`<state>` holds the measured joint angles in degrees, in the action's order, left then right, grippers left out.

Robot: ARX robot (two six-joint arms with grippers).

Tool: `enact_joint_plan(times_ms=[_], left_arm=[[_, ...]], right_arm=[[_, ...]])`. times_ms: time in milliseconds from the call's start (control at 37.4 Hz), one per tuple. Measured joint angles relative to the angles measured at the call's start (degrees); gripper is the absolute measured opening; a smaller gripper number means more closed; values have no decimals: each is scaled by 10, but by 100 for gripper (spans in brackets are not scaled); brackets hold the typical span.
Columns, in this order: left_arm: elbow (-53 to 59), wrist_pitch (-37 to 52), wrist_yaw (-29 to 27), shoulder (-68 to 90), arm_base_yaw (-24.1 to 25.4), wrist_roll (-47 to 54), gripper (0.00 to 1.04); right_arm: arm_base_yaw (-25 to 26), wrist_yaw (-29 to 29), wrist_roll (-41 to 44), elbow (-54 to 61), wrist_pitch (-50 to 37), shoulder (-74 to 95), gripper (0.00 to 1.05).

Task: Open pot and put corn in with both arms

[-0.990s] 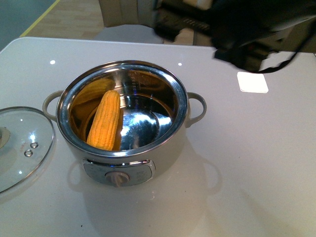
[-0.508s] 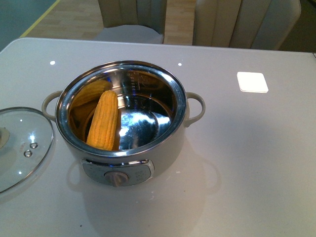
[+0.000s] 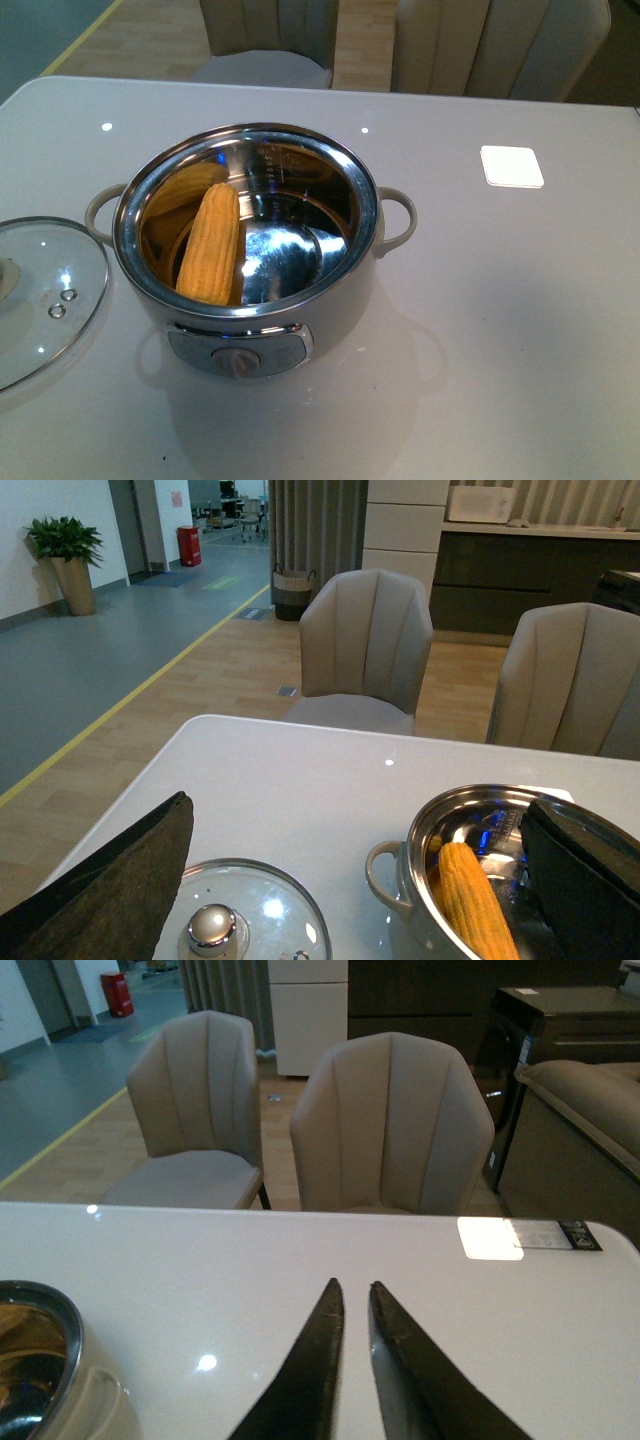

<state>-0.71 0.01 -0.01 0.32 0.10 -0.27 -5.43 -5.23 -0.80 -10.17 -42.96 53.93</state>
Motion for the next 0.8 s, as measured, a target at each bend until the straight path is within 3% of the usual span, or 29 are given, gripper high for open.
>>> enact_joint_plan(times_ms=[80, 160, 267, 802], left_arm=[[0, 0, 0, 0, 0, 0, 98], [0, 0, 0, 0, 0, 0, 98], [0, 0, 0, 0, 0, 0, 98], [0, 0, 0, 0, 0, 0, 98]], right_arm=[[6, 6, 5, 15, 8, -25, 2], [31, 44, 5, 27, 21, -50, 2], [52, 49, 5, 45, 41, -87, 2], [53, 51, 5, 92, 158, -266, 2]])
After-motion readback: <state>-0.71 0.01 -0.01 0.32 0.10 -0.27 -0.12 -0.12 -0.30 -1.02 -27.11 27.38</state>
